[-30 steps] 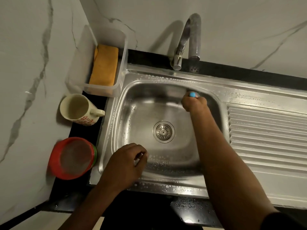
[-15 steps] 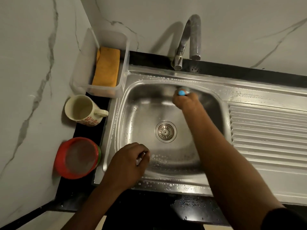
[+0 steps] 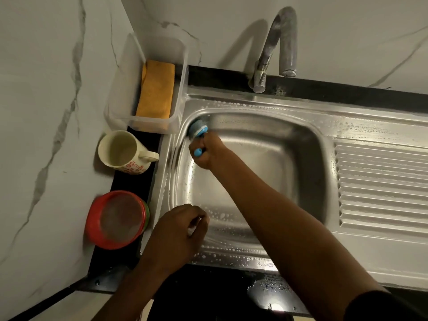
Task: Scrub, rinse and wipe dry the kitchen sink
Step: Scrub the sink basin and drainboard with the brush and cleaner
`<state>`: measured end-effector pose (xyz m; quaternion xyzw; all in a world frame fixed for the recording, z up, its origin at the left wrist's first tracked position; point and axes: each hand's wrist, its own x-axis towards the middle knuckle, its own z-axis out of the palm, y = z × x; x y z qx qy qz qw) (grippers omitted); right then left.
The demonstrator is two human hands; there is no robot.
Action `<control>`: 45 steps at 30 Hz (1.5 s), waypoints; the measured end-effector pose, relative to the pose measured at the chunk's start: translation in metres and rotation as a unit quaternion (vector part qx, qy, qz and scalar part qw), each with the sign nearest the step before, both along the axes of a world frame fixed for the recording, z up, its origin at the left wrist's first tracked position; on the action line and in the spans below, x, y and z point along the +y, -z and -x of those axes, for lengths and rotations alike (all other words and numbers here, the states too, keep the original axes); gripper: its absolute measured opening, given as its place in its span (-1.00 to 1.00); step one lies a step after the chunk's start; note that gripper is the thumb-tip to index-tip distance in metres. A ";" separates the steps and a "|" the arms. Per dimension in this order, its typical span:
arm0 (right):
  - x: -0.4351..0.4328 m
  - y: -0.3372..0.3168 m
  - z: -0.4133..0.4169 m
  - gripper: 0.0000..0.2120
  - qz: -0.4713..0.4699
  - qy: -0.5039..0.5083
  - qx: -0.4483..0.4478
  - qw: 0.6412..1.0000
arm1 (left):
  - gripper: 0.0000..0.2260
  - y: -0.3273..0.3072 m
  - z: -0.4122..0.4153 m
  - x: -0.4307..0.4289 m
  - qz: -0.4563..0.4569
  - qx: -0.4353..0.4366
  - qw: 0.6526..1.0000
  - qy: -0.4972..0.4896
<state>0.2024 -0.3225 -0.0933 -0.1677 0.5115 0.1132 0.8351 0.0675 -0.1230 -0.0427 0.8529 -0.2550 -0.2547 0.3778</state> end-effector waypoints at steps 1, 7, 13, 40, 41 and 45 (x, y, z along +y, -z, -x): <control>-0.001 0.003 0.004 -0.78 -0.003 -0.030 -0.006 1.000 | -0.92 0.001 0.001 -0.003 -0.001 0.001 1.000 0.004; -0.015 -0.008 0.001 -0.77 0.023 -0.064 -0.007 0.998 | -0.90 -0.003 -0.001 -0.023 -0.003 -0.006 1.000 0.022; -0.009 0.026 -0.014 -0.67 0.022 -0.024 0.084 0.996 | -0.85 -0.003 -0.012 -0.030 -0.025 -0.012 0.999 0.026; -0.124 0.006 0.112 -0.57 0.377 0.028 0.059 0.924 | -0.93 0.004 -0.016 -0.022 -0.002 -0.006 1.000 0.028; -0.124 0.006 0.116 -0.54 0.414 -0.023 0.075 0.907 | -0.93 0.005 -0.017 -0.023 0.000 -0.002 0.999 0.034; -0.084 -0.003 0.104 -0.67 0.460 -0.148 0.001 0.876 | -0.94 0.010 -0.021 -0.024 -0.002 0.008 0.999 0.050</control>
